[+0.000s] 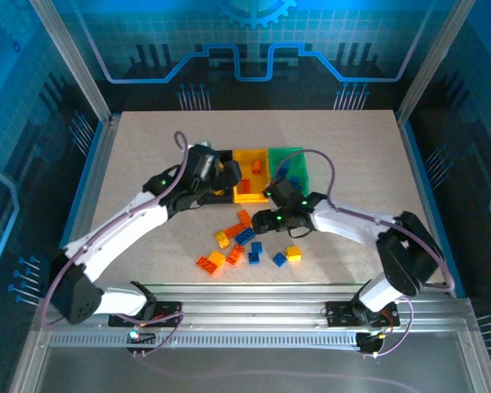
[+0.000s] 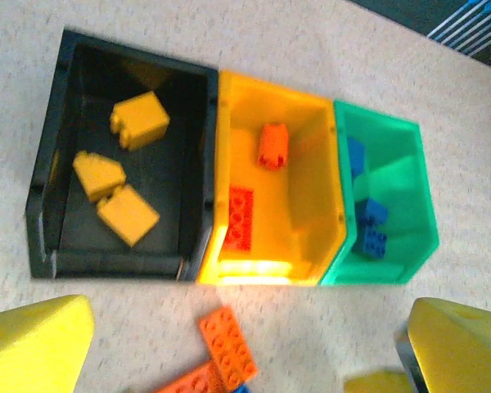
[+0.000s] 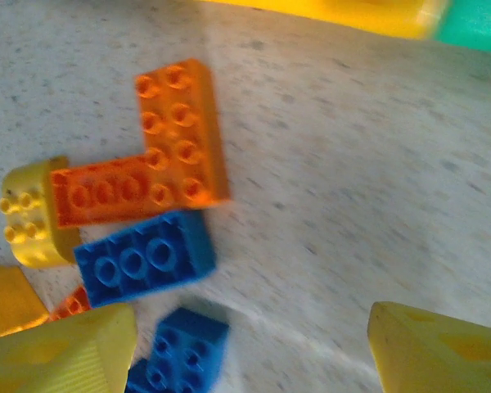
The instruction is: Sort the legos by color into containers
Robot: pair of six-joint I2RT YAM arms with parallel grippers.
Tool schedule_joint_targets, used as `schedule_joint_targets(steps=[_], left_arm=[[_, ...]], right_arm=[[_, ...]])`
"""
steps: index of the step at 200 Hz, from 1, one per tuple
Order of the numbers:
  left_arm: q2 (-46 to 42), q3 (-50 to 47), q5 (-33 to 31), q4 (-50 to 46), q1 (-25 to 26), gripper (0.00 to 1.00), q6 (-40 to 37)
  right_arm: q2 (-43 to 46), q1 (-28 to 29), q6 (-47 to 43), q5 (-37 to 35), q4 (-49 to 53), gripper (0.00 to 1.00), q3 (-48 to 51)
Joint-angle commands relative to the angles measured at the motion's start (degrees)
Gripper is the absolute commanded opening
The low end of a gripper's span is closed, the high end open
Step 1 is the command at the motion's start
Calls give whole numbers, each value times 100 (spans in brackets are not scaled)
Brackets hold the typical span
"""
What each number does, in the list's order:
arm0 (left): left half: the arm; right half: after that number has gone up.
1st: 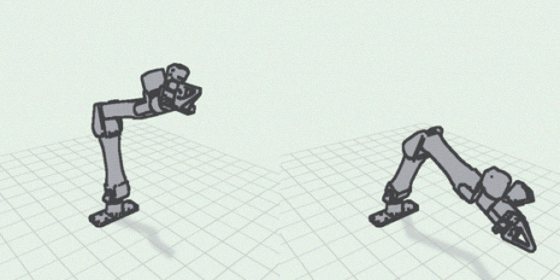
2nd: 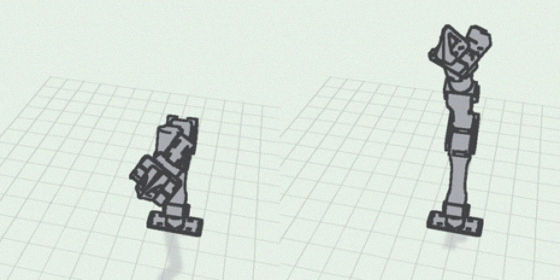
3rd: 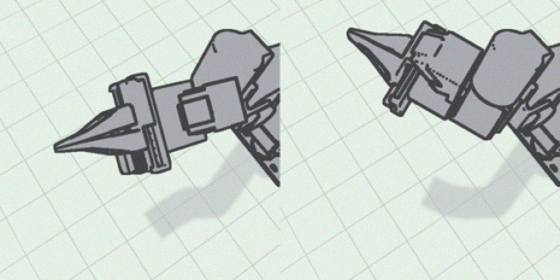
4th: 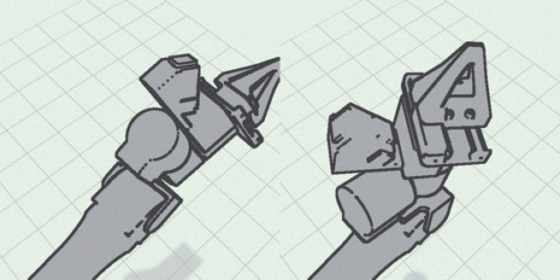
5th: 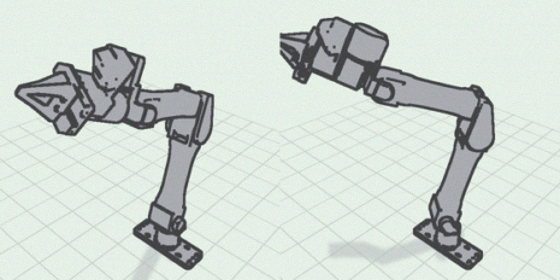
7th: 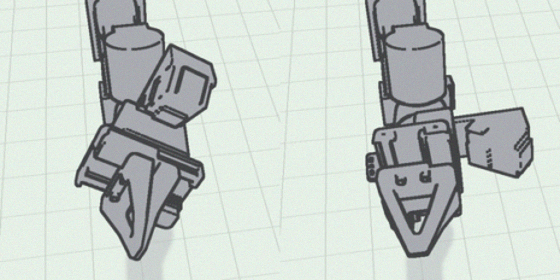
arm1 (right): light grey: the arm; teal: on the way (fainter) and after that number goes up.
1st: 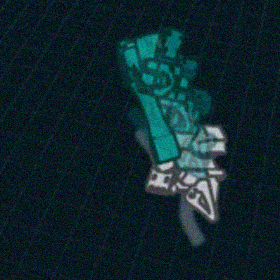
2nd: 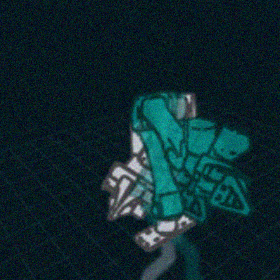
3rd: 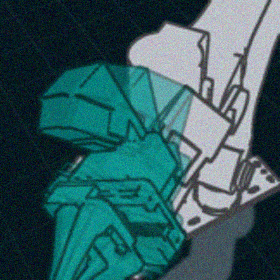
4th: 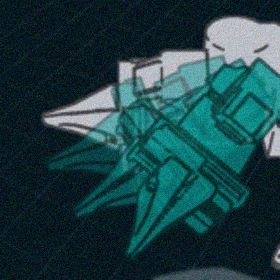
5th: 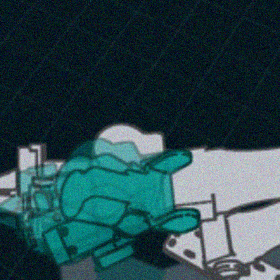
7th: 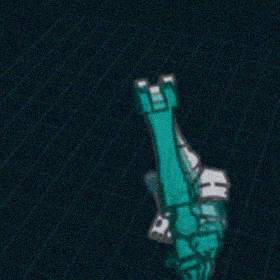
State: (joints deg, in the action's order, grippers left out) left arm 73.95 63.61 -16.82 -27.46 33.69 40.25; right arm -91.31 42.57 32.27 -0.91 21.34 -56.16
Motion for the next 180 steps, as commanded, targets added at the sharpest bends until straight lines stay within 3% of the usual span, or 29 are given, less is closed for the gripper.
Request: schedule_joint_targets(steps=[1, 40, 85, 135, 180], left_arm=[[-583, -911, 0, -25, 10, 99, 374], [-1799, -2149, -122, -272, 15, 99, 816], [-2399, -2732, -152, -602, 7, 99, 1022], [-2480, -2810, -163, -602, 9, 99, 1012], [-2482, -2845, -165, -555, 11, 99, 998]], right_arm=[[-554, 207, -86, -208, -491, 73, -515], [-1522, 261, 94, -589, -378, 68, -1248], [-2059, 339, 121, -810, -104, 65, -1613], [-1913, 341, 546, -1226, 81, 52, -1360], [-1632, 277, 847, -1439, 4, 48, -956]])
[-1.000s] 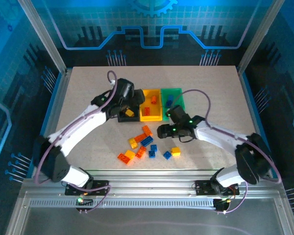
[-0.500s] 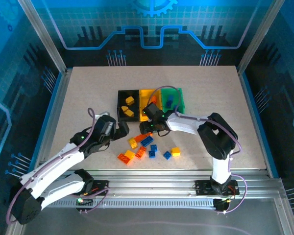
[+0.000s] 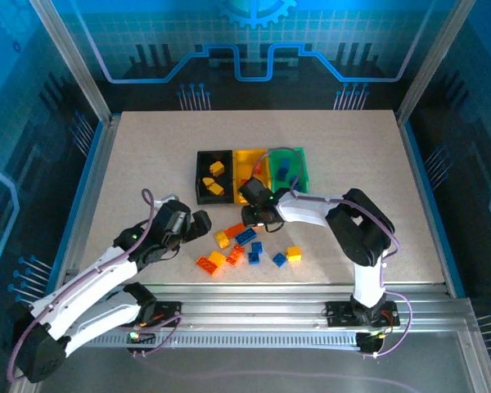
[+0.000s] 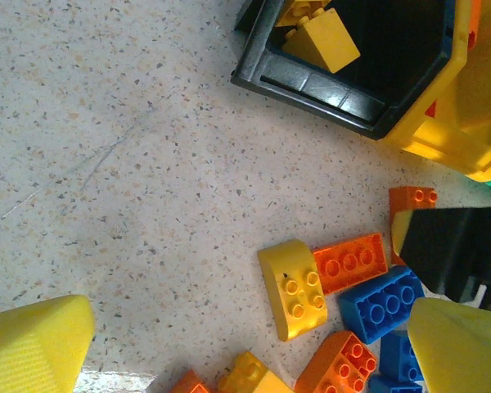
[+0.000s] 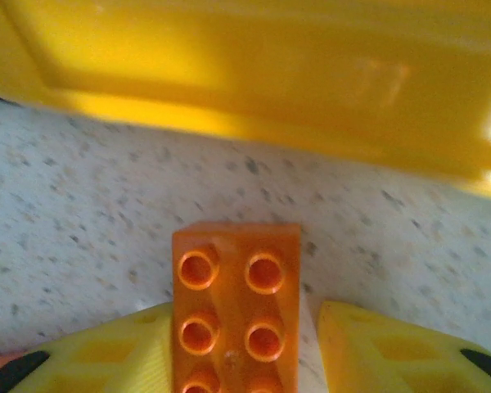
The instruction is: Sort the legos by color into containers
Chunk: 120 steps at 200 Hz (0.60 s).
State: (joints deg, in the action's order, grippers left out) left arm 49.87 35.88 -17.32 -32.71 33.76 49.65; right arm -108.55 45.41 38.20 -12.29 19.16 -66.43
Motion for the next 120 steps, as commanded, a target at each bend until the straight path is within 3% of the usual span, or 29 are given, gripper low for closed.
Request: schedule_joint_targets(steps=[1, 18, 57, 120], left_arm=[[-69, -72, -114, -23, 6, 99, 56], [-55, -98, -131, 2, 0, 99, 59], [-4, -82, -147, -16, -2, 99, 24], [25, -98, -149, 28, -10, 99, -70]], right_arm=[[77, -2, 248, -300, 239, 48, 57], [-135, -8, 241, -315, 411, 47, -105], [12, -10, 155, -316, 297, 30, 101], [1922, -143, -332, -433, 167, 23, 1060]])
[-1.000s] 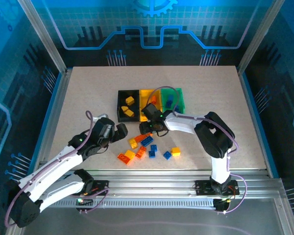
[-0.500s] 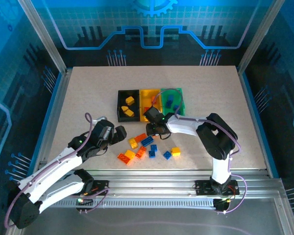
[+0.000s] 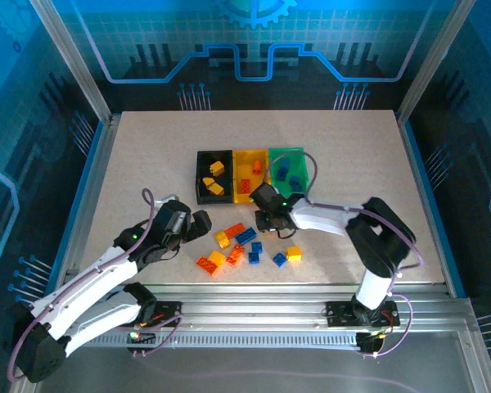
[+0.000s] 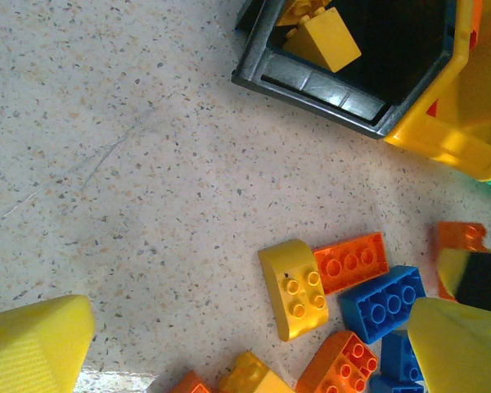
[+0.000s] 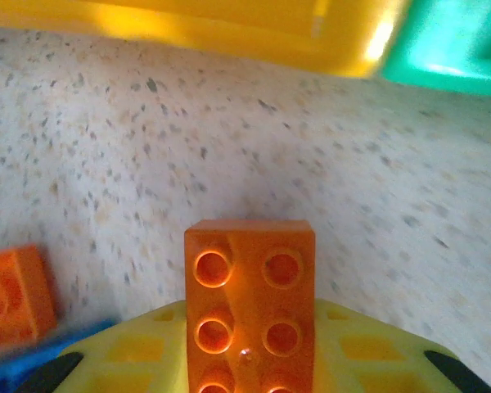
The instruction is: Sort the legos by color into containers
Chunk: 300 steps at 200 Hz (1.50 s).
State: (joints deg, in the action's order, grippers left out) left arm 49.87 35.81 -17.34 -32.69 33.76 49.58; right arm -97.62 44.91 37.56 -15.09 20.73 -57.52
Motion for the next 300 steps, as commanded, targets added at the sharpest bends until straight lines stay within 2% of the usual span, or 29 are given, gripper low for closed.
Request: schedule_joint_targets(steps=[1, 21, 39, 123, 146, 157, 189, 205, 231, 273, 300], left_arm=[[24, -92, -147, 26, -14, 99, -63], [40, -182, -131, 103, -17, 99, -38], [85, -266, -74, 207, -14, 99, -18], [452, -233, 253, 386, -24, 99, -5], [450, -250, 295, 410, -22, 99, -2], [445, -250, 302, 420, -22, 99, -12], [470, -174, 359, 464, -27, 99, -159], [497, -137, 377, 465, -28, 99, -240], [587, -128, 478, 567, -42, 99, -349], [1142, 52, 963, 845, -36, 99, -652], [1952, 326, 1259, 1104, 61, 86, -851]], right_arm=[[858, -94, -281, -153, 10, 23, 170], [1254, -156, -525, -92, 49, 23, 35], [1140, -336, -651, 127, 92, 23, -433], [-1928, -914, -449, -112, 1280, 24, -3907], [-2374, -922, -465, -151, 1521, 29, -4399], [-2451, -931, -461, -148, 1505, 34, -4489], [-2250, -960, -451, 9, 1416, 57, -4534], [-1939, -921, -472, 105, 1333, 63, -4388], [-1292, -835, -373, 246, 1142, 66, -3795], [102, -727, -140, 519, 591, 67, -2114], [774, -711, -24, 528, 404, 67, -1139]])
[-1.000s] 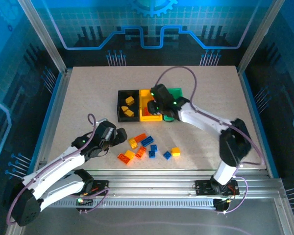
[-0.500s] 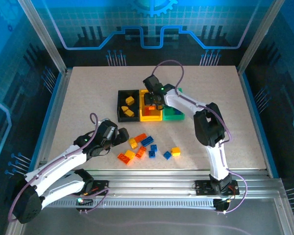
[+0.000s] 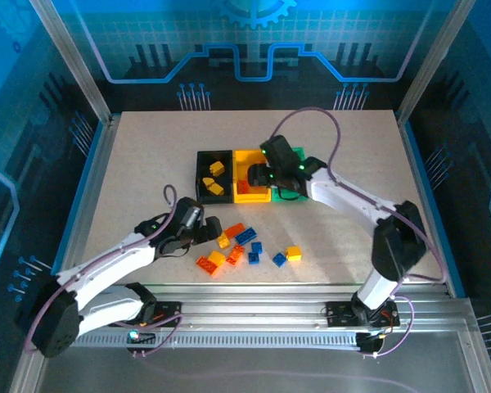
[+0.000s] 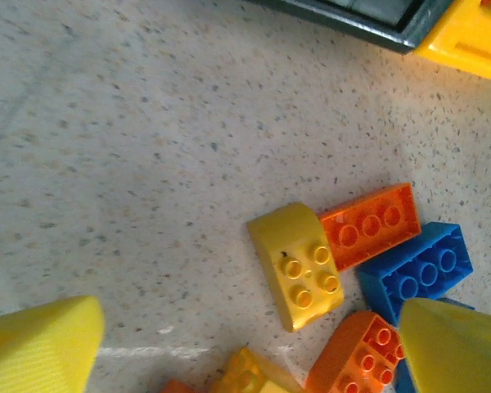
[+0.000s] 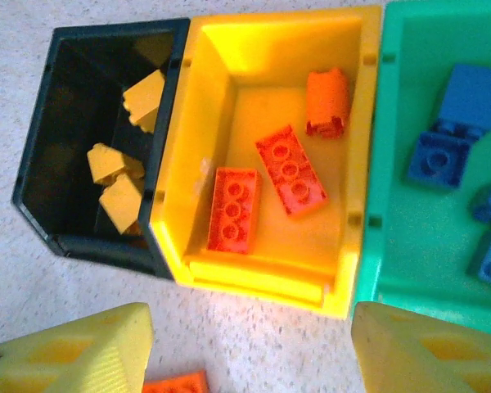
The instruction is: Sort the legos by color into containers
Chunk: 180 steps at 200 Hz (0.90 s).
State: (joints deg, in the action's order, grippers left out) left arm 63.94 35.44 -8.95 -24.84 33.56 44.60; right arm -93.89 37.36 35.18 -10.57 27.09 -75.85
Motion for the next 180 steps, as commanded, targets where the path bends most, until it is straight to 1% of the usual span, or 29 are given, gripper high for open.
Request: schedule_joint_targets(steps=[1, 35, 59, 93, 102, 109, 115, 131, 166, 175, 180], left_arm=[[560, 383, 420, 325, 94, 86, -358], [1571, 780, 268, 404, 413, 84, -496], [1984, 940, 251, 368, 526, 74, -520], [2212, 1009, -97, -23, 678, 73, -522], [2296, 1003, -177, -113, 692, 69, -516], [2368, 983, -253, -188, 678, 63, -482], [2420, 959, -312, -233, 678, 60, -461], [2499, 884, -444, -343, 672, 56, -370], [2362, 686, -726, -530, 562, 50, -276], [2282, 639, -699, -506, 482, 50, -298], [2247, 626, -655, -456, 459, 53, -317]], right_arm=[[421, 38, 220, 74, -231, 67, 725], [1016, 8, 361, 71, -421, 67, 1602], [1275, -53, 400, 25, -451, 67, 1955], [1560, -217, 425, 34, -559, 67, 2286], [1621, -261, 453, 54, -578, 67, 2345], [1661, -280, 457, 58, -613, 67, 2384], [1694, -289, 455, 59, -632, 67, 2412], [1750, -318, 456, 69, -643, 67, 2435], [1834, -368, 470, 104, -699, 67, 2488], [1847, -370, 480, 137, -730, 67, 2505], [1854, -372, 484, 140, -736, 67, 2510]])
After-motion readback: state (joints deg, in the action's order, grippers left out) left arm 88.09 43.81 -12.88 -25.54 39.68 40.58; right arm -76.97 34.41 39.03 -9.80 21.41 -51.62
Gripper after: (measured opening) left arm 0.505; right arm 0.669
